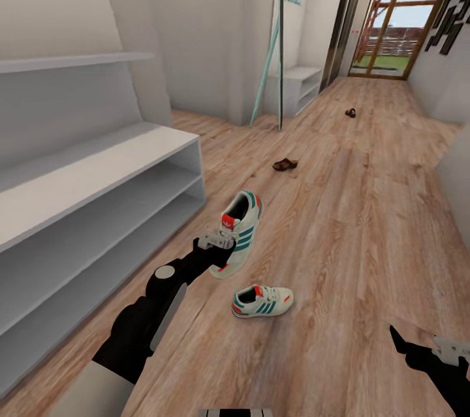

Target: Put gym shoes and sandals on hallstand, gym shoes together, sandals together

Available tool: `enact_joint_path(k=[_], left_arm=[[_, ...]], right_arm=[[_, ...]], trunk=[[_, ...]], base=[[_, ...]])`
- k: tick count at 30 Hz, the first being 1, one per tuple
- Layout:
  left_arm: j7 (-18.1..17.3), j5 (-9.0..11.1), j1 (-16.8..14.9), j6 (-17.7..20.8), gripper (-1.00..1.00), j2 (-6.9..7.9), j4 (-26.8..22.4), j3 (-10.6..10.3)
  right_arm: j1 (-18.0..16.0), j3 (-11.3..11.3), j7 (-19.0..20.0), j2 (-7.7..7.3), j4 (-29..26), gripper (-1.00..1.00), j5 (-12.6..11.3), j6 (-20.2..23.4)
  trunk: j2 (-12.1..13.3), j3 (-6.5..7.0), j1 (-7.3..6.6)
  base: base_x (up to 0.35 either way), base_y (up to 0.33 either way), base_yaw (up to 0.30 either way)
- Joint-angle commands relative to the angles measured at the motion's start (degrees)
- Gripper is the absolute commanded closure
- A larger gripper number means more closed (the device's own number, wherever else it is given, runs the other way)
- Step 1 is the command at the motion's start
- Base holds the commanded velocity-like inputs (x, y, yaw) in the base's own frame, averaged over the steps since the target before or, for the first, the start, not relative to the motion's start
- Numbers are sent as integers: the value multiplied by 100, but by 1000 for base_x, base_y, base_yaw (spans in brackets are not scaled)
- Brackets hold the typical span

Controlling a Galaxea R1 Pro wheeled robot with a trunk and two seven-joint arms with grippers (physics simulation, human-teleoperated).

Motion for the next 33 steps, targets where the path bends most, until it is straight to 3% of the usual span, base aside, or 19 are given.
enact_joint_path(k=[1,33], left_arm=[[-1,4,0,-1,100,1,1,0],[-1,4,0,-9,100,-1,65,9]], right_arm=[[0,0,0,0,0,-100,0,0],[-20,-17,0,-9,217,-100,10,0]], trunk=[[0,4,0],[0,145,0]], base=[[0,0,-277],[0,0,-274]])
